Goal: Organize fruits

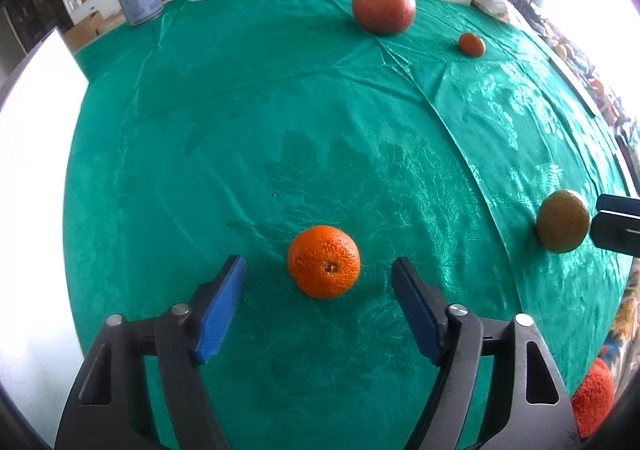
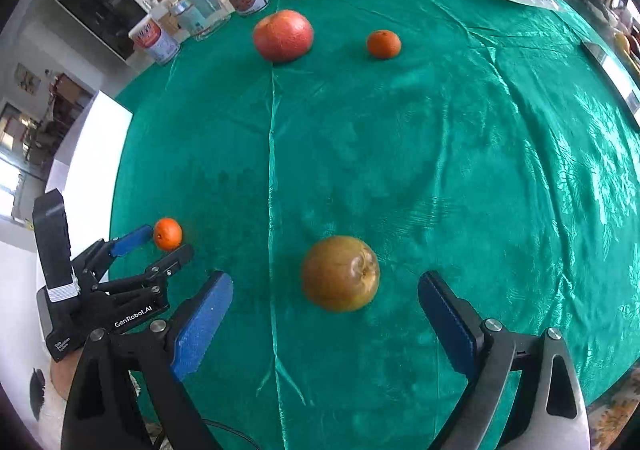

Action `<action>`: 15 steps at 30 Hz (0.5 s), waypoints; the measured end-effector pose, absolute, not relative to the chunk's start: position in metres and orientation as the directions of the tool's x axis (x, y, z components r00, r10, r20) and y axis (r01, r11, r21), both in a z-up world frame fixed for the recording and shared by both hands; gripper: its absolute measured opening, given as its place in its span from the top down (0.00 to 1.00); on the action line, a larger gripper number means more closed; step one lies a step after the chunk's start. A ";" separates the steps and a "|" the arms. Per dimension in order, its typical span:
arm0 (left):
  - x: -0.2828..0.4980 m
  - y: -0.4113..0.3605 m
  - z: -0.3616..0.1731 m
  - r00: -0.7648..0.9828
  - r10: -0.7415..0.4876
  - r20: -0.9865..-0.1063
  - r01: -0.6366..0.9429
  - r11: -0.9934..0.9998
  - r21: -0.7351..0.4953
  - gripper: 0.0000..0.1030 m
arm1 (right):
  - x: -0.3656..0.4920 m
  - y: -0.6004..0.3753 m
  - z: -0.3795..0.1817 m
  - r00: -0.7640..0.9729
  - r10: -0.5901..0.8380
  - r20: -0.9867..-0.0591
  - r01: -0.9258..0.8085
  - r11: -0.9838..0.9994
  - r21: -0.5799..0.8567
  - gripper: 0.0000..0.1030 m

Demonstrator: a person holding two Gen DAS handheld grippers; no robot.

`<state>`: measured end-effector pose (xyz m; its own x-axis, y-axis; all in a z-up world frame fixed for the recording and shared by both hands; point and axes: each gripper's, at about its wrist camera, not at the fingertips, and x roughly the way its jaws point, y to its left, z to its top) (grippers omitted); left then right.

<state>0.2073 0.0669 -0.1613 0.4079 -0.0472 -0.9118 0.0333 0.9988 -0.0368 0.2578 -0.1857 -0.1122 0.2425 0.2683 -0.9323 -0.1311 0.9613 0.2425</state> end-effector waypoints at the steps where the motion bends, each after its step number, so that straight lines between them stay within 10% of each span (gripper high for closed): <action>1: 0.207 0.066 -0.161 0.418 -0.032 -0.908 0.038 0.999 -0.018 0.46 | 0.261 -0.179 -0.118 0.230 0.246 -0.942 -0.145 0.965 0.217 0.11; 2: 0.206 0.065 -0.159 0.431 -0.021 -0.902 0.046 0.999 -0.001 0.57 | 0.264 -0.174 -0.125 0.209 0.209 -0.955 -0.158 0.971 0.178 0.17; 3: 0.206 0.065 -0.158 0.436 -0.025 -0.900 0.054 0.999 -0.002 0.70 | 0.265 -0.172 -0.130 0.208 0.142 -0.968 -0.153 0.982 0.111 0.50; 15: 0.111 0.137 -0.014 0.605 -0.421 -0.676 0.101 0.882 -0.460 0.72 | 0.198 -0.142 0.020 0.395 0.407 -0.823 -0.333 0.899 0.285 0.53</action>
